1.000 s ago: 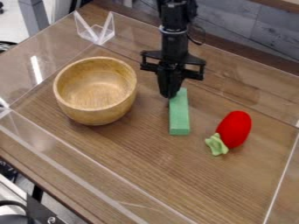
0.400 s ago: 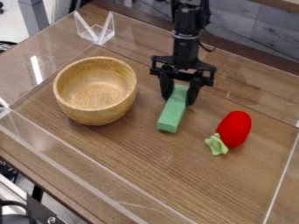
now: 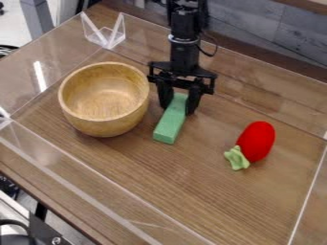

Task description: Put the green stick in the brown bowl

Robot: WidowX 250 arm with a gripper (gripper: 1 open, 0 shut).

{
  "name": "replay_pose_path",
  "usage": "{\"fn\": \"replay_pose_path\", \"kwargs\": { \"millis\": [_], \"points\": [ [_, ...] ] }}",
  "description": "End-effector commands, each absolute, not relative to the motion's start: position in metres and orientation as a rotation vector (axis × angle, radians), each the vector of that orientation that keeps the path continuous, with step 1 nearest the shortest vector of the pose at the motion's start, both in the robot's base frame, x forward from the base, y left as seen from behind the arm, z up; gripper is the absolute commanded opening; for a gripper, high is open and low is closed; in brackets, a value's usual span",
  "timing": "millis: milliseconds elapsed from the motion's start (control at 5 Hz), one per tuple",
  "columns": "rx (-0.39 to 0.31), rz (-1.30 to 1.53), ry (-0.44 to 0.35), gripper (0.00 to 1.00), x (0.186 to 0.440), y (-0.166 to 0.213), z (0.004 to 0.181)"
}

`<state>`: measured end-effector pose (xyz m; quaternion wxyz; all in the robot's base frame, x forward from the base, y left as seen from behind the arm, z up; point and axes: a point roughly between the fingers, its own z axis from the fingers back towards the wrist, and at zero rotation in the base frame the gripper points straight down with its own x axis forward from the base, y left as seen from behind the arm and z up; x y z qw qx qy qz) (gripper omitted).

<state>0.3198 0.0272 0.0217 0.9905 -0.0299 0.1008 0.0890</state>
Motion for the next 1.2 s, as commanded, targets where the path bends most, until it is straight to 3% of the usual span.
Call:
{"fn": "replay_pose_path", "kwargs": {
  "millis": [0, 400, 800, 1000],
  "points": [
    [-0.060, 0.190, 0.143, 0.00, 0.326, 0.037, 0.041],
    [-0.078, 0.246, 0.136, 0.00, 0.318, 0.032, 0.050],
    [-0.100, 0.295, 0.119, 0.00, 0.317, 0.031, 0.077],
    [-0.105, 0.302, 0.116, 0.00, 0.317, 0.034, 0.076]
  ]
}}
